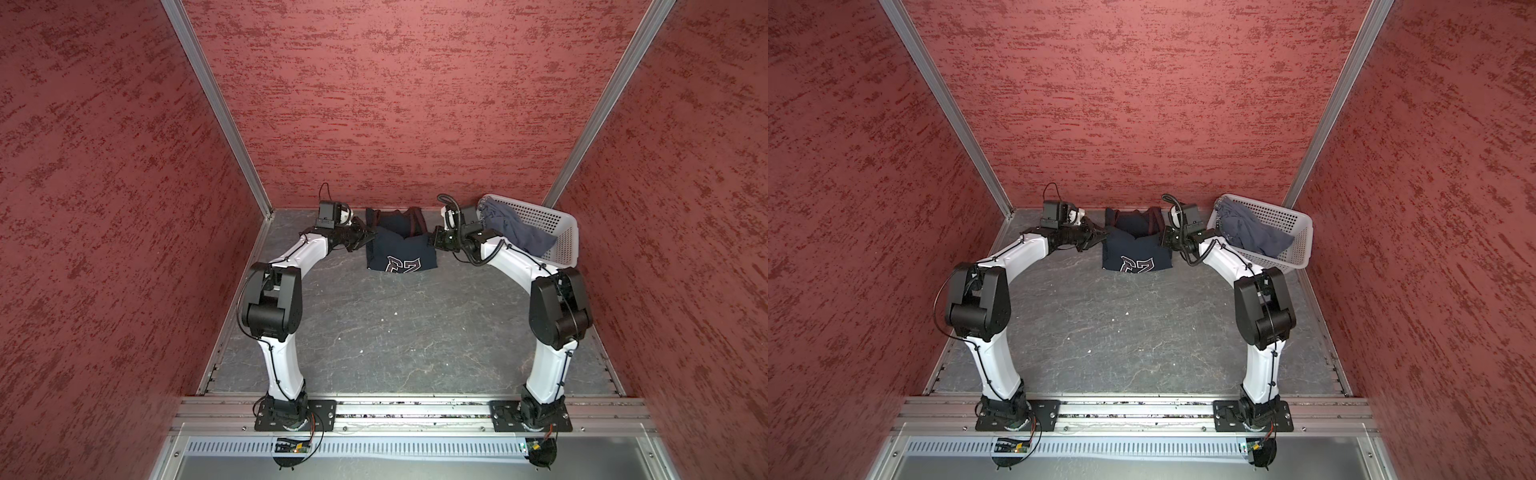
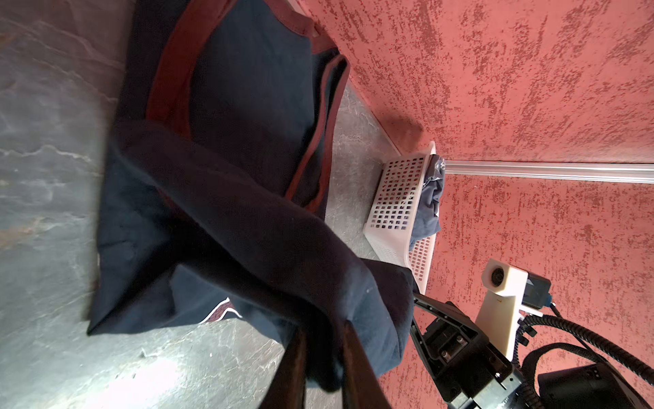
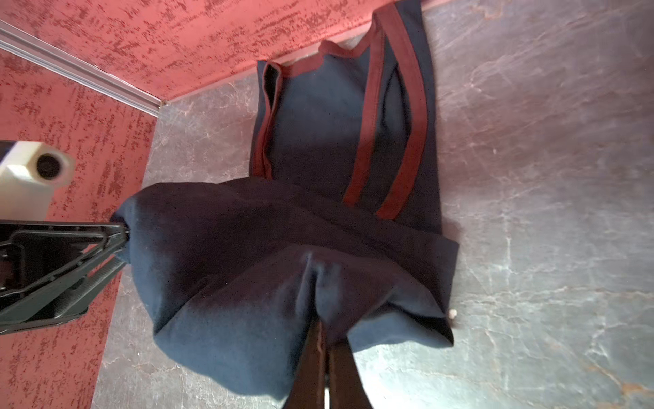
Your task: Fold and stack the tank tops
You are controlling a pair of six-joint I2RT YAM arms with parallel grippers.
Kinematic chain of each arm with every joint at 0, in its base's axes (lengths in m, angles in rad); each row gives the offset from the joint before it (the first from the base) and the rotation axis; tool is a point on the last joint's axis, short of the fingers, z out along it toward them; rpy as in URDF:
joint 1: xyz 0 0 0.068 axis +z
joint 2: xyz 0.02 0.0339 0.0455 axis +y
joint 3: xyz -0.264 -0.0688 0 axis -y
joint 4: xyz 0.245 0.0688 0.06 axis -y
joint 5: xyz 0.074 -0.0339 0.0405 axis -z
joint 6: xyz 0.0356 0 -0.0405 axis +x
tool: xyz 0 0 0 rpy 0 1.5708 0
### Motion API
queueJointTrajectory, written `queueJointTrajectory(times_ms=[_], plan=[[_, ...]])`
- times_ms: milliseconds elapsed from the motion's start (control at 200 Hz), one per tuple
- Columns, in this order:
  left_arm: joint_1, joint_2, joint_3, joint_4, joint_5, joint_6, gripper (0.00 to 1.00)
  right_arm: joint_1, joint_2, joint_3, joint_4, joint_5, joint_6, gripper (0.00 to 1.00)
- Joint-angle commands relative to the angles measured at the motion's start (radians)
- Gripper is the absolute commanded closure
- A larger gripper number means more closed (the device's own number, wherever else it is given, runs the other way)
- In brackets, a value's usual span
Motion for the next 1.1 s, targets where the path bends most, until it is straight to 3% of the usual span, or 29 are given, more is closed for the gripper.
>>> queueJointTrajectory(times_ms=[0, 100, 296, 476, 686, 902, 1022, 1092], plan=[[0.011, 0.073, 0.080, -0.011, 0.015, 0.024, 0.80, -0.018, 0.036, 0.057, 0.047, 0.018, -0.019, 1.00], [0.009, 0.114, 0.125, -0.029, 0.020, 0.043, 0.72, -0.028, 0.087, 0.106, 0.030, 0.020, -0.033, 1.00], [0.014, 0.116, 0.114, 0.033, 0.034, 0.132, 0.42, -0.032, 0.157, 0.170, 0.023, 0.007, -0.052, 1.00], [0.018, 0.125, 0.098, 0.076, 0.044, 0.237, 0.32, -0.042, 0.211, 0.237, 0.007, -0.002, -0.065, 0.99], [0.012, 0.183, 0.128, 0.049, -0.032, 0.317, 0.24, -0.047, 0.289, 0.332, -0.025, -0.001, -0.082, 0.99], [-0.030, 0.295, 0.268, -0.067, -0.131, 0.368, 0.21, -0.047, 0.392, 0.435, -0.060, -0.005, -0.088, 0.99], [-0.050, 0.342, 0.310, -0.106, -0.170, 0.374, 0.27, -0.046, 0.447, 0.473, -0.081, -0.008, -0.085, 0.99], [-0.061, 0.351, 0.303, -0.109, -0.175, 0.376, 0.36, -0.044, 0.457, 0.470, -0.088, -0.007, -0.083, 0.99]])
